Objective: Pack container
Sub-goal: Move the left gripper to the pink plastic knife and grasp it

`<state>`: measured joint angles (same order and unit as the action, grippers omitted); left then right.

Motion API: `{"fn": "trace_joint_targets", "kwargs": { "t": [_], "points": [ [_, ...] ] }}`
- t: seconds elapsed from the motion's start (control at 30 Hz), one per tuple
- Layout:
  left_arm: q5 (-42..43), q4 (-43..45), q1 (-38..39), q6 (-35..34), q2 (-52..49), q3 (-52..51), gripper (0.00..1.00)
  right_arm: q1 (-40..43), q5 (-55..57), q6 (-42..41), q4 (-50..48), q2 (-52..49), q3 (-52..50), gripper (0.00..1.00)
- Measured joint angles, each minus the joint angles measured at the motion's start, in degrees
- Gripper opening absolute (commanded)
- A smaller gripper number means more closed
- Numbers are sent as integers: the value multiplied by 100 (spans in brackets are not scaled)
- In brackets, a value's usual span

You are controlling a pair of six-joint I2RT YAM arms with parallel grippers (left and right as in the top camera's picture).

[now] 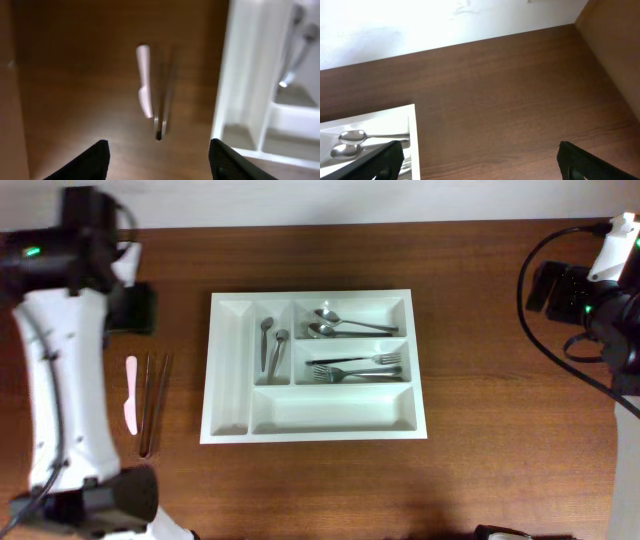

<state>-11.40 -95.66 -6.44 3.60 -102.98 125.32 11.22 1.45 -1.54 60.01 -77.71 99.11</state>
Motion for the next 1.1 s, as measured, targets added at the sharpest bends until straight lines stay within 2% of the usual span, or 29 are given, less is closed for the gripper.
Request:
{"fn": "trace_joint_targets", "kwargs": {
  "t": [0.13, 0.23, 0.33, 0.47, 0.73, 1.1],
  "points": [
    [151, 614, -748, 160, 516, -758, 75, 0, 0, 2, 0, 0, 0, 99],
    [511, 1451, -1250, 466, 686, -1786, 77, 0, 0, 0, -2, -2, 0, 99],
    [710, 2267, -1576, 660, 498, -2857, 76, 0, 0, 2, 0, -4, 0, 99],
    [848, 3187, -1810, 780, 63, -3794, 75, 0, 0, 0, 0, -2, 0, 99],
    [927, 4002, -1895, 935, -649, -4092, 72, 0, 0, 4, 0, -4, 0, 99],
    [951, 4415, -1895, 1353, -1502, -4113, 62, 0, 0, 0, 0, -4, 0, 99]
  ]
}}
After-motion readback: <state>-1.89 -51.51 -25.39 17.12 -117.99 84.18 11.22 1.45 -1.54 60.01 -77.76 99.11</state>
